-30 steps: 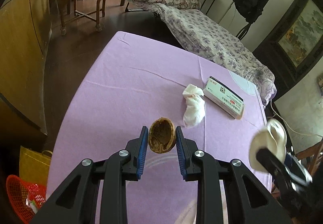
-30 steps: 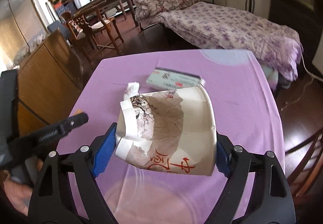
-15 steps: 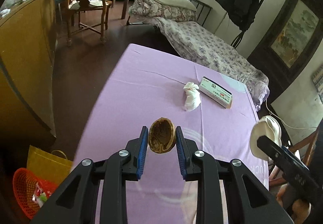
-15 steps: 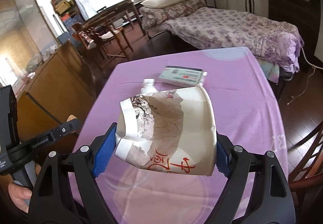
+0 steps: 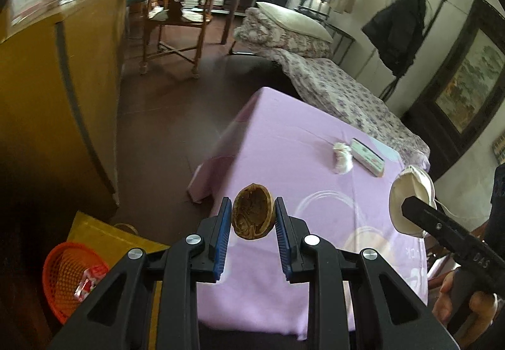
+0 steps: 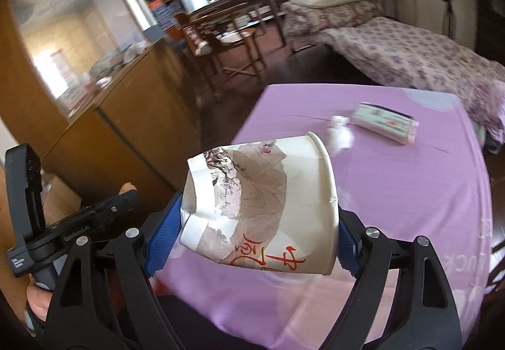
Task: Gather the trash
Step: 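Carry the walnut shell and paper cup over to the red wastebasket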
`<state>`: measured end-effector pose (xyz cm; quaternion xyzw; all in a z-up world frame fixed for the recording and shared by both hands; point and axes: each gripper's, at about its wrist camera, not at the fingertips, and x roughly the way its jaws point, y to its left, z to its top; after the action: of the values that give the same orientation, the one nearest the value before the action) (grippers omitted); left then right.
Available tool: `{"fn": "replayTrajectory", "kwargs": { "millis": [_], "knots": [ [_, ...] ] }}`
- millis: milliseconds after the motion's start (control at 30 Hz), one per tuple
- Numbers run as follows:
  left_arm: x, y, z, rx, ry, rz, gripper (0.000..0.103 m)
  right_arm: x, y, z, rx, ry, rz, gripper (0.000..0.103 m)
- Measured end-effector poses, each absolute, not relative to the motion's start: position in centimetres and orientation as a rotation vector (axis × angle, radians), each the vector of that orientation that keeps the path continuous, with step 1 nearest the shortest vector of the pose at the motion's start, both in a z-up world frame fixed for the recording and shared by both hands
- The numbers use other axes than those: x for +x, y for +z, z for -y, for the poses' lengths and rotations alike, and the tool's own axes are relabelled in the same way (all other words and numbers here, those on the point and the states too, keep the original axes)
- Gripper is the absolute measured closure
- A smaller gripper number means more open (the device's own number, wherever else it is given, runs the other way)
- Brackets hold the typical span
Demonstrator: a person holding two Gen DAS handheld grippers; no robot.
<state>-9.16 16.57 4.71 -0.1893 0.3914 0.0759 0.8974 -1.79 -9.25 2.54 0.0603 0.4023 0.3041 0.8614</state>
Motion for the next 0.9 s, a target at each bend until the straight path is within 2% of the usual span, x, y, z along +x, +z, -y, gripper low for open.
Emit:
{"fn": "replayTrajectory", "kwargs": {
  "millis": [367,900],
  "knots": [
    [-15.1,2.5,-24.8,-0.477,0.317,-0.829,0.076,-5.9,3.5,-1.7,-0.018,0.866,-0.883,0.022],
    [-22.5,-4.2,-34.5,-0.591,0.528,-0.922,0.076,-11.0,-0.7,-17.1,-0.182,1.078,-1.077,0.022]
  ]
}}
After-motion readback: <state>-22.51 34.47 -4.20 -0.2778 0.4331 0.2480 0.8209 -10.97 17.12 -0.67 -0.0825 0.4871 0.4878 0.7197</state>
